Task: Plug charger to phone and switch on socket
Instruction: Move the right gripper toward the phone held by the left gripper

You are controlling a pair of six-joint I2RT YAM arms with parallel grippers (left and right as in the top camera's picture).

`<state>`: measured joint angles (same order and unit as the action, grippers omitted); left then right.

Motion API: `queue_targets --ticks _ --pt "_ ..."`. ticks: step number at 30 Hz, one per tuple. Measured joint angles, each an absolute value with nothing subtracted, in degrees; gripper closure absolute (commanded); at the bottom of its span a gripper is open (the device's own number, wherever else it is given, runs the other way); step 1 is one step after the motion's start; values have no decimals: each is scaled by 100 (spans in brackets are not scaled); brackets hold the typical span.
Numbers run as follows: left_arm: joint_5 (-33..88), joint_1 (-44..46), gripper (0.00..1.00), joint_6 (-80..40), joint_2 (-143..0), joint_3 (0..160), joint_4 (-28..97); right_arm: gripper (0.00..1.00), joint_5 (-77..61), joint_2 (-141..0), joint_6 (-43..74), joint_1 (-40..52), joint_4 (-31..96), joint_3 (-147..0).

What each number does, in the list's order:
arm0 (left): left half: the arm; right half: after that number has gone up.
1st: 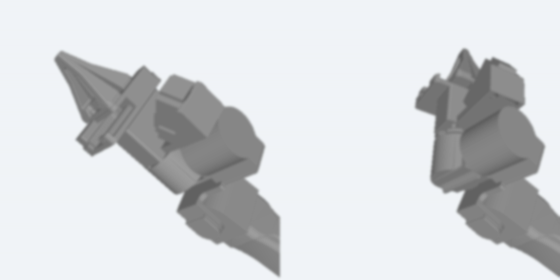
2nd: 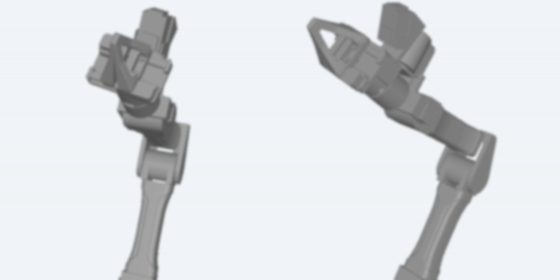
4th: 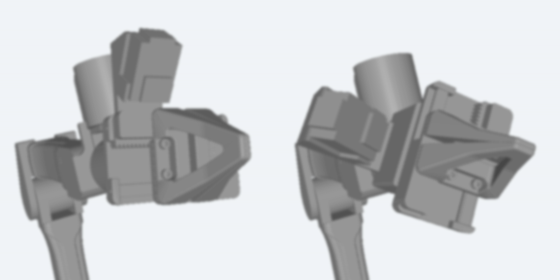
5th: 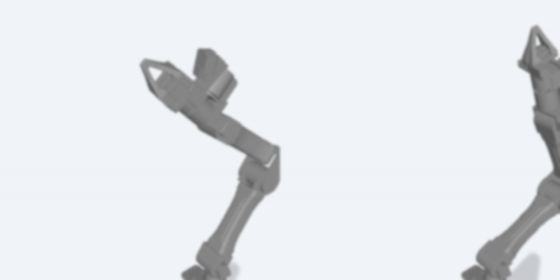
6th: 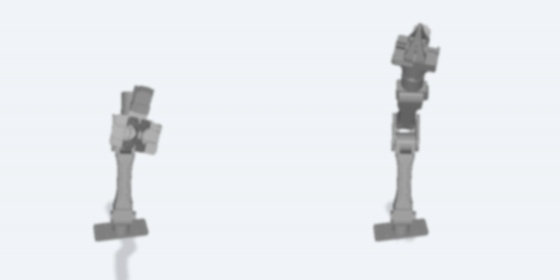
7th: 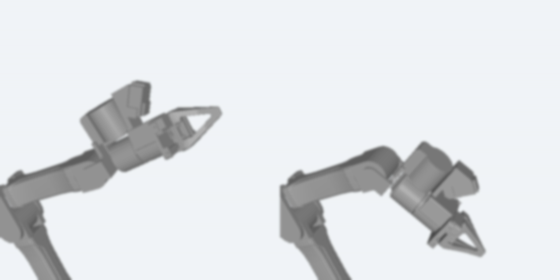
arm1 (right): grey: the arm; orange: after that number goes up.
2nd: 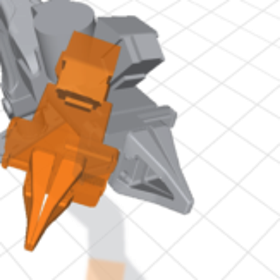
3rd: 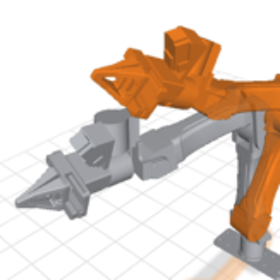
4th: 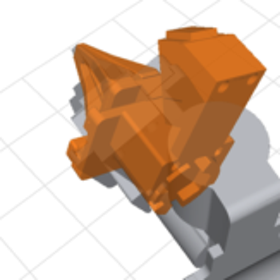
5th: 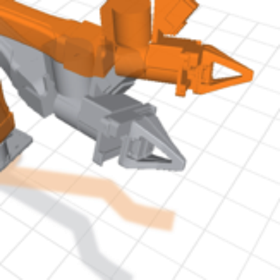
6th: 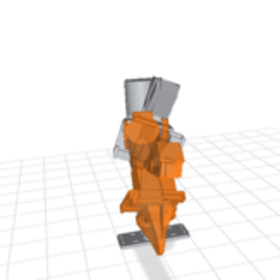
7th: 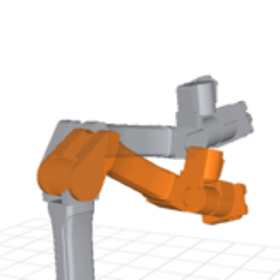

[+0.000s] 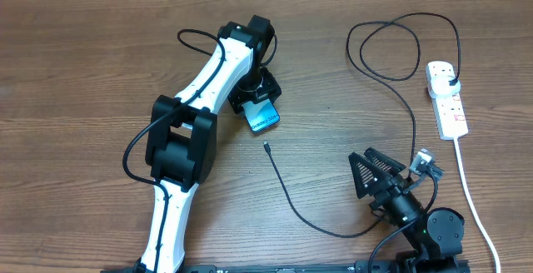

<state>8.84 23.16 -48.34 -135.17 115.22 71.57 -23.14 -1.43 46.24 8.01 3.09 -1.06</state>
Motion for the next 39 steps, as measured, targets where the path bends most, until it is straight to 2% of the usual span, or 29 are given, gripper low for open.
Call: queue_targets --ticks 2,4,13,24,25,27,29,30,31,32,33,34,36,39 --pt "923 2316 96 -4858 -13520 11592 7164 6 -2399 -373 4600 801 311 -106" --pt "950 2316 96 -4912 -13517 11690 7196 0 -2443 -727 4541 803 250 -106" --pt "1116 2316 96 -5015 -13517 12040 7225 0 -2521 -3186 4233 878 -803 -296" --pt "1474 2327 96 -5157 -13517 12199 7216 0 -1791 -7081 3708 2421 -1767 -2287" --pt "1516 2327 96 -5210 -13520 12208 7214 2 -1734 -7483 3680 2539 -1850 -2521" --pt "1590 2327 96 -5221 -13517 12215 7220 13 -1678 -8034 3629 2648 -1949 -2862" --pt "1632 2327 96 -5234 -13517 12217 7220 9 -1581 -8497 3605 2718 -1951 -3192" --pt "1643 2327 96 -5240 -13517 12219 7218 3 -1555 -8648 3616 2744 -1940 -3297" --pt "1658 2327 96 -5240 -13517 12219 7229 0 -1542 -8781 3607 2764 -1914 -3393" --pt "1658 2327 92 -5238 -13517 12219 7238 0 -1509 -8912 3575 2783 -1802 -3500" --pt "1651 2327 81 -5238 -13517 12221 7264 0 -1490 -8971 3581 2797 -1726 -3548" --pt "1623 2327 45 -5240 -13517 12221 7314 0 -1463 -8986 3577 2805 -1667 -3557" --pt "1468 2324 0 -5242 -13517 12223 7476 0 -1459 -8971 3553 2792 -1621 -3562" --pt "1181 2324 0 -5236 -13517 12228 7620 0 -1448 -8807 3472 2733 -1286 -3570"
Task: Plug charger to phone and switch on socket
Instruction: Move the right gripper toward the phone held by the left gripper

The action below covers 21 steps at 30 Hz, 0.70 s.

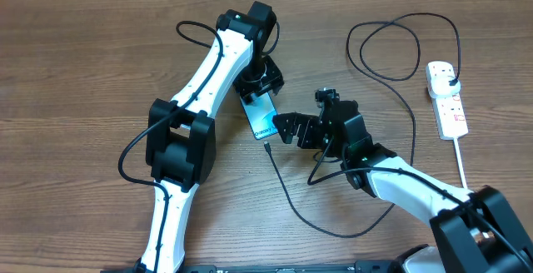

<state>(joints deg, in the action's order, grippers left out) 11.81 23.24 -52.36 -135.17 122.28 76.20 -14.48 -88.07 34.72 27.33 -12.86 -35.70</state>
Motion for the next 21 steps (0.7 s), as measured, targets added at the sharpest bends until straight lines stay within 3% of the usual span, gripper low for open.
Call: queue_targets --ticks 13,21 --pt "43 2657 0 -5212 -13517 12221 7795 0 -1337 -6420 2797 2137 1203 -3605" --pt "-69 2775 0 -5017 -13517 11673 7142 0 -1500 -5881 2421 1782 1988 -3605"
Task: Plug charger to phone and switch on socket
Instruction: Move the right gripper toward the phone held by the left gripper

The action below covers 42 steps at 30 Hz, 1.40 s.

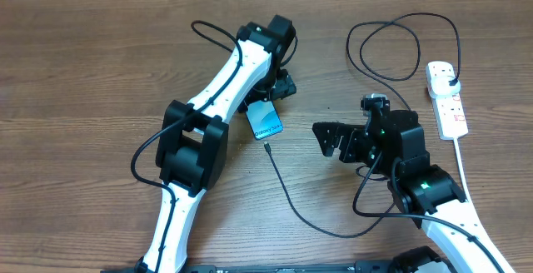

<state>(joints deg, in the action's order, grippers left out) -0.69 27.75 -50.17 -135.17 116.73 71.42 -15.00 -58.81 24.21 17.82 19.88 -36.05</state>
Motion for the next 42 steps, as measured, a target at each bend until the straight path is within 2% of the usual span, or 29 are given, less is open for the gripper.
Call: queue_targets --ticks 23,33,42 --pt "-51 2777 0 -5006 -13358 10626 6117 0 -1614 -5881 1988 1621 2265 -3605" --pt "-73 2777 7 -5072 -13329 10582 6101 0 -1616 -5881 1984 1621 2268 -3605" --pt "-95 2777 20 -5127 -13329 10571 6075 0 -1625 -5881 1981 1621 2268 -3605"
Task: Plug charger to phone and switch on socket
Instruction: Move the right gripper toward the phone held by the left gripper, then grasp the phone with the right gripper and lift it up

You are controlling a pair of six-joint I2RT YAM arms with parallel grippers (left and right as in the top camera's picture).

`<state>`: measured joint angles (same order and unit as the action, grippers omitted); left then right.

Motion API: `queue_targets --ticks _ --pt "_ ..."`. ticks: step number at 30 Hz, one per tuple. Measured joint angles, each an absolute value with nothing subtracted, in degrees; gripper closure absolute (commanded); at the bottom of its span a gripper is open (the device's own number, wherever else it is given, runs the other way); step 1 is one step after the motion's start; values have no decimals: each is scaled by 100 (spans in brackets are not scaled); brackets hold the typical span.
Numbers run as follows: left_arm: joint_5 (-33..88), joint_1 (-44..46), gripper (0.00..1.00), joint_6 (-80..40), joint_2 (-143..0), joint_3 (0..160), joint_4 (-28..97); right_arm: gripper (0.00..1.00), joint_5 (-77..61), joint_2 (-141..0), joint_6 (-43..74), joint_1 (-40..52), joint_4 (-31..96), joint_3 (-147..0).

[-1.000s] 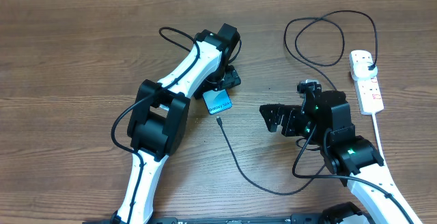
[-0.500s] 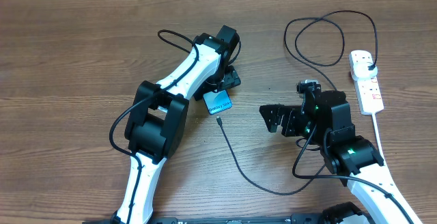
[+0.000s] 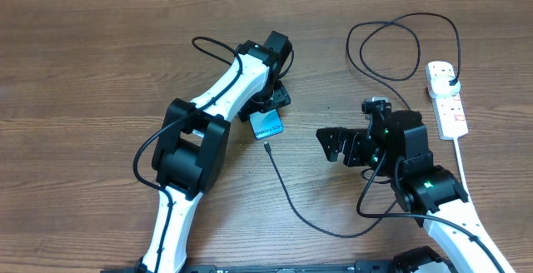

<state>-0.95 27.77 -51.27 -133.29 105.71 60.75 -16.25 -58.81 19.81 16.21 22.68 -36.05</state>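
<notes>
The phone [image 3: 267, 126], its blue screen up, lies on the wooden table [image 3: 83, 98] just below my left gripper [image 3: 271, 106]. That gripper covers the phone's far end and looks shut on it. The black charger cable [image 3: 287, 198] ends in a small connector [image 3: 266, 147] lying loose a little below the phone's near end, apart from it. My right gripper [image 3: 327, 144] is open and holds nothing, to the right of the phone and pointing left. The white socket strip [image 3: 447, 100] lies at the far right with the black charger plug [image 3: 450, 78] in it.
The cable runs from the plug in a large loop [image 3: 391, 48] at the back right, then passes under my right arm [image 3: 425, 186]. The left arm [image 3: 187, 152] stretches diagonally across the table's left middle. The strip's white lead [image 3: 470, 194] runs toward the front.
My left gripper has come slightly nearer over the phone, so less of the screen shows. The right gripper has barely moved, dipping a little. The connector lies where it was.
My left gripper was at the phone's far end while the right gripper rested open at the front right. Then the right gripper was close to the phone's right side and the connector. After that it stood back to the right, where it remains; the connector stays loose.
</notes>
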Motion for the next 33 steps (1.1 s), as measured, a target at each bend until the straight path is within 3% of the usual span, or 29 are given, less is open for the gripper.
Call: queue_targets --ticks 20,24,33 --pt "-19 2722 74 -5295 -13255 10464 5940 0 -1627 -6530 1942 1621 2102 -3605" --pt "342 2578 79 -5349 -13253 10523 5953 0 -1629 -6960 1922 1621 1772 -3605" --pt "1282 2427 80 -5391 -13397 10842 5885 0 -1894 -7972 1922 1667 495 -3607"
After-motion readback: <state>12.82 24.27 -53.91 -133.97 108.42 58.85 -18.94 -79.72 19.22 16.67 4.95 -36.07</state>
